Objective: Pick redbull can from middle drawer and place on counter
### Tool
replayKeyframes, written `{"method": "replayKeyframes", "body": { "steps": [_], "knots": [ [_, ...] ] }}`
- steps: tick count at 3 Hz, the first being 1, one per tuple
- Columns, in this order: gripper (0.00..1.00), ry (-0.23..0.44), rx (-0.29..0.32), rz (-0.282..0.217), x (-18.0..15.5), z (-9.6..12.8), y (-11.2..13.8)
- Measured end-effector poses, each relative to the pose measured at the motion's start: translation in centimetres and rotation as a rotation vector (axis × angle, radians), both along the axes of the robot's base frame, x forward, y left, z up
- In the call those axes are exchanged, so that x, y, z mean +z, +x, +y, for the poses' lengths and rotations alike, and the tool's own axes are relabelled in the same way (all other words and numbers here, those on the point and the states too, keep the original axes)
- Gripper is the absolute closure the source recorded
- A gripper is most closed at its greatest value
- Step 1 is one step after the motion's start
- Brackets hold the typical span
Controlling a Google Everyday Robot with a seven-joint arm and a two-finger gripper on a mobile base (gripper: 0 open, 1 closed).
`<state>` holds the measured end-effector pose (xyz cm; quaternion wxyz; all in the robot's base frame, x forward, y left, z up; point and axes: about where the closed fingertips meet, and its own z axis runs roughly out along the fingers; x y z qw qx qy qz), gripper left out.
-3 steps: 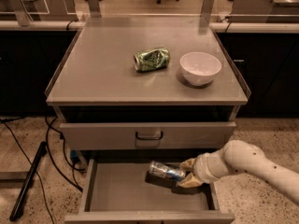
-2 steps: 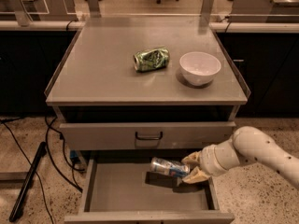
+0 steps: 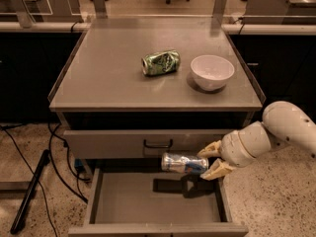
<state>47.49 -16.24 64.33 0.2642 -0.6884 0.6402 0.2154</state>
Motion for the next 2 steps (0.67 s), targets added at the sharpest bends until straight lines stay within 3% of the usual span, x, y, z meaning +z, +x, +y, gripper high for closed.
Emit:
{"method": "replayKeyframes", "body": {
  "steps": [1, 2],
  "knots": [
    [1.0, 0.011, 0.003, -0.002, 0.6, 0.1, 0.1],
    [1.0, 0.024, 0.001, -0.003, 5.2, 0.1, 0.4]
  ]
}}
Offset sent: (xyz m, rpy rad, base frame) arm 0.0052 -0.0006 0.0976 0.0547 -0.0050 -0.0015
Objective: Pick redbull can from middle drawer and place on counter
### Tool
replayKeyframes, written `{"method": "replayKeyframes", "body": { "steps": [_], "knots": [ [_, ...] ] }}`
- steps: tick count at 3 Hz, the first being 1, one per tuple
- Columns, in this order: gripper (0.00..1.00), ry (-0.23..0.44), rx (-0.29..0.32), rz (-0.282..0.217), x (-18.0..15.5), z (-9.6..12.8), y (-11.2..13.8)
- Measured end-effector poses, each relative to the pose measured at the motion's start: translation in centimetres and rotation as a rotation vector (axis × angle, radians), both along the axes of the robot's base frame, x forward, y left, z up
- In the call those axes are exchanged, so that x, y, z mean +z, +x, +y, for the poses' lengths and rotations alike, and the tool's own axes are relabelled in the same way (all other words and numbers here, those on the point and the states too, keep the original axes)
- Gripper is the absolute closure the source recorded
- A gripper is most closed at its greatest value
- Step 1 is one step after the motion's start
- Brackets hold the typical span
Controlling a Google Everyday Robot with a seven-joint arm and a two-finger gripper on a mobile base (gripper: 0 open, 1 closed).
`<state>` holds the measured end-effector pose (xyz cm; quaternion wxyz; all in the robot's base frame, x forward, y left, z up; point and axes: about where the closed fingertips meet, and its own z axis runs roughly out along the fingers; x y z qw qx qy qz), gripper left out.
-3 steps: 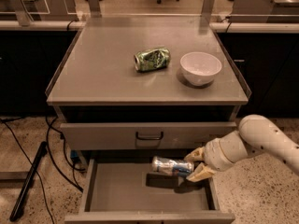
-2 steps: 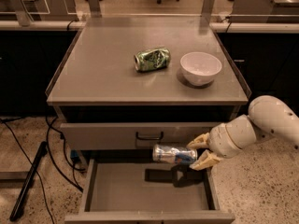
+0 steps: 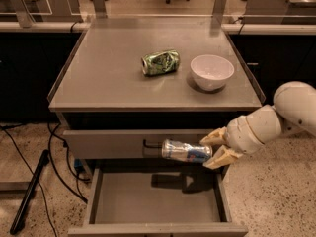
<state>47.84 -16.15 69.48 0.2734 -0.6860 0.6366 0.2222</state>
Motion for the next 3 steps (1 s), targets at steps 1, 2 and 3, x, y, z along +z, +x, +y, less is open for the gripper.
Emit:
{"method": "replayKeyframes", "body": {
  "steps": [1, 2, 3],
  "knots": [
    [1.0, -0.013, -0.008, -0.01, 4.3, -0.1, 0.4],
    [1.0, -0.082, -0.006, -0.067, 10.0, 0.3, 2.3],
    [1.0, -0.126, 0.016, -0.109, 12.8, 2.2, 4.5]
  ]
}}
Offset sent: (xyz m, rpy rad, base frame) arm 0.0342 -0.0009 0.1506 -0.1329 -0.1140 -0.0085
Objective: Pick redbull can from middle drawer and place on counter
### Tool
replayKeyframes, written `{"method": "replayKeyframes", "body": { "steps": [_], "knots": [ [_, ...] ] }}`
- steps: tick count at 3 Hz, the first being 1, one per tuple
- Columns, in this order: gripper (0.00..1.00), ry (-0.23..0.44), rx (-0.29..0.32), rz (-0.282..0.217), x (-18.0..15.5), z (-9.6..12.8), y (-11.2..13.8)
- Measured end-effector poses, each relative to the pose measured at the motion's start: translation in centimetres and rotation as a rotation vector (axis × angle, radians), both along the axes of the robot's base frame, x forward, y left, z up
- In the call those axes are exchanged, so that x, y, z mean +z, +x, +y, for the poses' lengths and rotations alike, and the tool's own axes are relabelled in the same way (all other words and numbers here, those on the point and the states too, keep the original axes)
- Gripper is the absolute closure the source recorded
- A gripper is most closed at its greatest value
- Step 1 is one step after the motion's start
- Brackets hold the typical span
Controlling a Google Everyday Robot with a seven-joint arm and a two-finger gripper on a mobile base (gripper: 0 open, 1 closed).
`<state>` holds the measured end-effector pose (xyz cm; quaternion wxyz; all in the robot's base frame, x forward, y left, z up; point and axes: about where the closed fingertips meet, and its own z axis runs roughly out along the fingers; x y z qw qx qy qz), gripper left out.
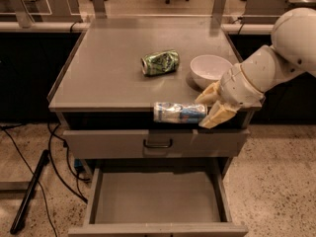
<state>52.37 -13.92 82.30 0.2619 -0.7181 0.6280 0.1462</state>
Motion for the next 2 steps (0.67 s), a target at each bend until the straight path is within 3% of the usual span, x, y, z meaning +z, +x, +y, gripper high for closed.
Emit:
{"method": "replayKeyframes", "body": {
  "steps": [1, 2],
  "knots": [
    [1.0, 0.0, 0.0, 0.0, 0.0, 0.0, 0.0],
    [1.0, -0.011, -0.019, -0.021, 0.6, 1.8, 1.0]
  ]
}}
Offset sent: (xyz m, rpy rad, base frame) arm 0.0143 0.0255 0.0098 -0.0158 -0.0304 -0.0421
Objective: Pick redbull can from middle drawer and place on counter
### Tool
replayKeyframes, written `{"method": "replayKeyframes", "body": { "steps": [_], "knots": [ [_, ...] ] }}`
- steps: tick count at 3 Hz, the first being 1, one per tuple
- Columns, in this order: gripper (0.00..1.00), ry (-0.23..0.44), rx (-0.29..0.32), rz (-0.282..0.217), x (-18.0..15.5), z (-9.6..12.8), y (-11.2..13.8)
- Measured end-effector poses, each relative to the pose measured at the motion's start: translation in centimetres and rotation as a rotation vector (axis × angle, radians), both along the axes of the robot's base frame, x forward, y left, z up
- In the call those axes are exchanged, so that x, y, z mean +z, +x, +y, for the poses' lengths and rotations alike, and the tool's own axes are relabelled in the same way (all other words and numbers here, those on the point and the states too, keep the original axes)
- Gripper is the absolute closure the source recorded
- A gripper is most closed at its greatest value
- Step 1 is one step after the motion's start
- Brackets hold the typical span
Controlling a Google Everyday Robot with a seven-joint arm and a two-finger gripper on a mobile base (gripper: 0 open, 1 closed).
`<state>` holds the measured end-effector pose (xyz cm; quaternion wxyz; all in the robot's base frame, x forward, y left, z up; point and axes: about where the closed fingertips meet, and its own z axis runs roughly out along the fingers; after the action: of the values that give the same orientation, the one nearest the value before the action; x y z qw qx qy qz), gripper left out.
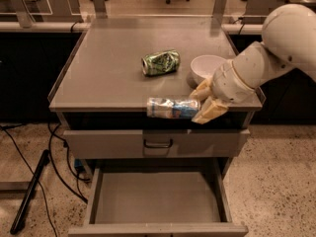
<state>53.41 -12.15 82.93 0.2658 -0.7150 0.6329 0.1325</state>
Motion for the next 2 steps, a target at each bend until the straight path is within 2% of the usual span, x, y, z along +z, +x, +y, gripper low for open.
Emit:
{"method": "replayKeyframes", "body": {
  "steps": [2],
  "knots": [
    [1.0, -0.023, -0.012, -0.044, 1.6, 2.7, 2.2]
  ]
}}
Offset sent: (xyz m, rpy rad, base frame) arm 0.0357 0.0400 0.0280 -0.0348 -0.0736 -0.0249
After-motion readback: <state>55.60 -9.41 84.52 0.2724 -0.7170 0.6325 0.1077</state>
